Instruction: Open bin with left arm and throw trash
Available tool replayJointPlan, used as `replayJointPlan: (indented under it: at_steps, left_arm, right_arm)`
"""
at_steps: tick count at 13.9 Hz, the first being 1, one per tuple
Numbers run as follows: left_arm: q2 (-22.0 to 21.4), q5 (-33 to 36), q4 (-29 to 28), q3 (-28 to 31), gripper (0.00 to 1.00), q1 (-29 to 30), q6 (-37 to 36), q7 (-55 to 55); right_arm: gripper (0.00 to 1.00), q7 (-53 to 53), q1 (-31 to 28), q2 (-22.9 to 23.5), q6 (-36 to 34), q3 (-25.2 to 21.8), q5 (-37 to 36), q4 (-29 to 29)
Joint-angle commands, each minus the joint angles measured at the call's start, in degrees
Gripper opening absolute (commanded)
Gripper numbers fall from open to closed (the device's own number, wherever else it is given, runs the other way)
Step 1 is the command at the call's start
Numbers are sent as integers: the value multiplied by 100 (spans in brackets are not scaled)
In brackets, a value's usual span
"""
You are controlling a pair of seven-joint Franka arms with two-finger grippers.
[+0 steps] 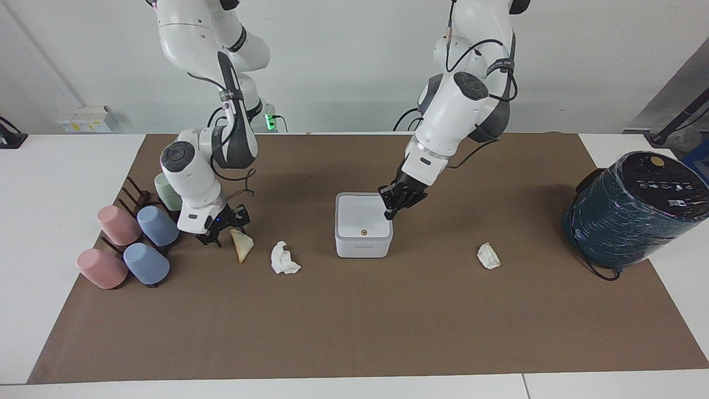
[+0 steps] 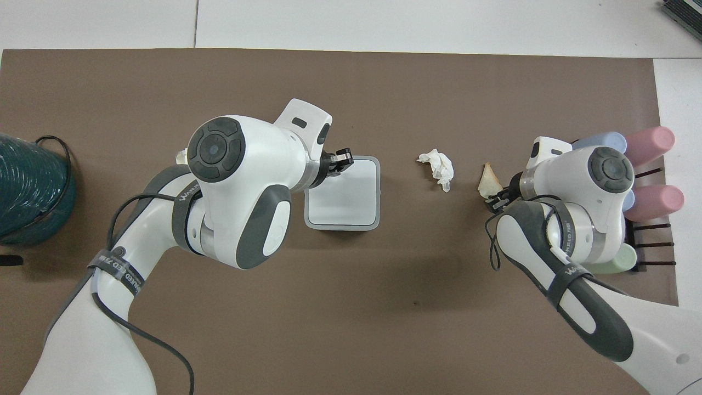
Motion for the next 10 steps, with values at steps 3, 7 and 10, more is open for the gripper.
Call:
replayJointPlan:
  at_steps: [3, 7, 10]
  left_arm:
    - [-59, -109, -353, 97, 0, -138, 305, -12]
    - [55, -109, -512, 97, 0, -270, 579, -21]
    - [108, -109, -504, 106, 0, -296, 544, -21]
  right_arm:
    - [0, 628, 126, -16, -14, 13, 240, 80]
    - [0, 1497, 145, -463, -707, 4, 240, 501]
    - [0, 2332, 154, -736, -1286, 13, 231, 949]
